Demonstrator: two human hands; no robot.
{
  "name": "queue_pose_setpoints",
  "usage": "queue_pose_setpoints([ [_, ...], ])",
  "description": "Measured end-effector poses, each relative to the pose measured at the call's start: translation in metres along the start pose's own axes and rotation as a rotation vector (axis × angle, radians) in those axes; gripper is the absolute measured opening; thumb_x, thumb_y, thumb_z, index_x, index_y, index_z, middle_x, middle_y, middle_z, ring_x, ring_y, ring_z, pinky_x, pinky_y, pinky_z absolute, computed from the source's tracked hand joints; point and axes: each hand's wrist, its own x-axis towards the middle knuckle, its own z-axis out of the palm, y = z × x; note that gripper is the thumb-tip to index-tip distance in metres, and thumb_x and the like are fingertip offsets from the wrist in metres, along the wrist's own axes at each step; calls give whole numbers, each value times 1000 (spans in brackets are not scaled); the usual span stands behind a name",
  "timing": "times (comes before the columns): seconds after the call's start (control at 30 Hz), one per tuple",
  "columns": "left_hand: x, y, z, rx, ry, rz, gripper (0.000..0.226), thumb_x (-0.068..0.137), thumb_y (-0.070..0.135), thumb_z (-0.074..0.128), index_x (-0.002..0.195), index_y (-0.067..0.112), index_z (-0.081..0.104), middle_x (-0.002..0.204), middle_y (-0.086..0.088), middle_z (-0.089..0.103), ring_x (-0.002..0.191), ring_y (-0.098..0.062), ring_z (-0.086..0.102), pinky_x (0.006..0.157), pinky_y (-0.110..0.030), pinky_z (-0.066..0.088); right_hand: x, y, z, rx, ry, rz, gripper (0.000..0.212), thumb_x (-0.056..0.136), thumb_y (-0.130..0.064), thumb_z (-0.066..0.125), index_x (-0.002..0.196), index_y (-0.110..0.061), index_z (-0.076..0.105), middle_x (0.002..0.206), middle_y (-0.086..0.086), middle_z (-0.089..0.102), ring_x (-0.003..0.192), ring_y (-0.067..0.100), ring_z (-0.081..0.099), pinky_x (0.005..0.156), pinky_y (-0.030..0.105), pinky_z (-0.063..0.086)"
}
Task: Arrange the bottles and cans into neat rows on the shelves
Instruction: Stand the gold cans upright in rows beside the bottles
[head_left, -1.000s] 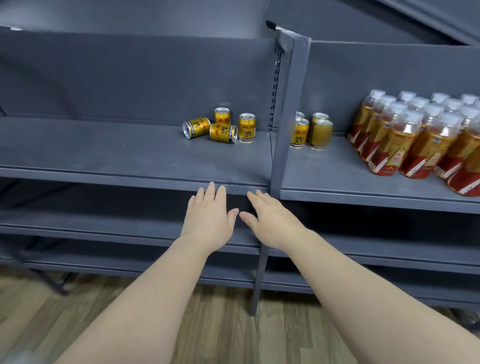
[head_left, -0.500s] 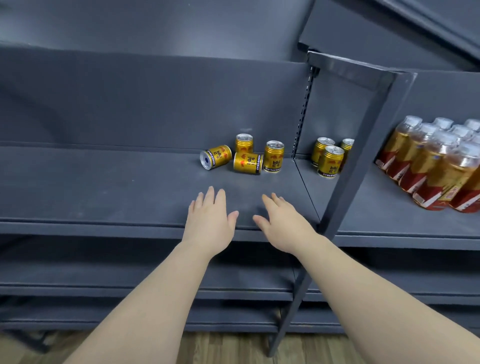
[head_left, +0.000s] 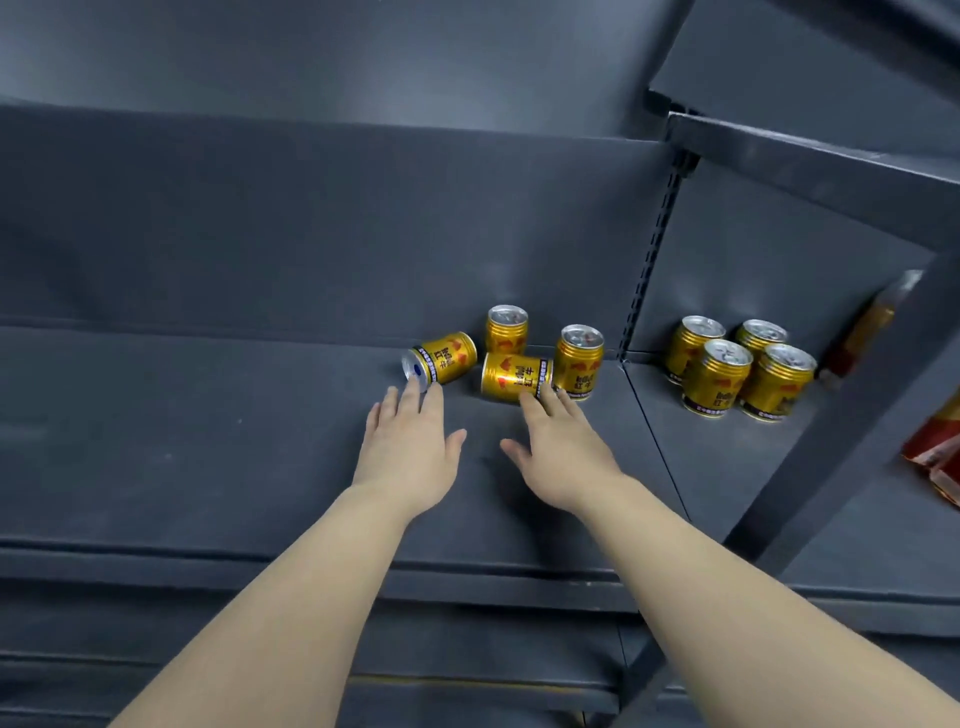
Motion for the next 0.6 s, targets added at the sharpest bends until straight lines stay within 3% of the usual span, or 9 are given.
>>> queue_pose_setpoints([
  [0.17,43,0,-4,29,41,-26,65,104,47,38,157,16,16,167,-11,9,153,-32,9,125,-42,11,47,0,-5,-77,72,-82,74,102,-42,51,160,-17,12,167,12,5,154,33,1,123,43,12],
  [0.37,84,-4,1,46,30,-6,63,104,42,42,156,17,18,166,-12,9,153,-33,7,125,-43,10,84,5,0,-142,38,-79,79,98,-38,60,158,-16,14,166,14,10,153,34,7,123,44,11],
  [0.6,132,-10,8,83,21,31,69,102,43,46,157,17,15,166,-15,11,153,-35,8,124,-47,11,109,8,4,-279,86,-71,82,89,-41,70,152,-16,25,151,12,35,143,33,29,123,44,13],
])
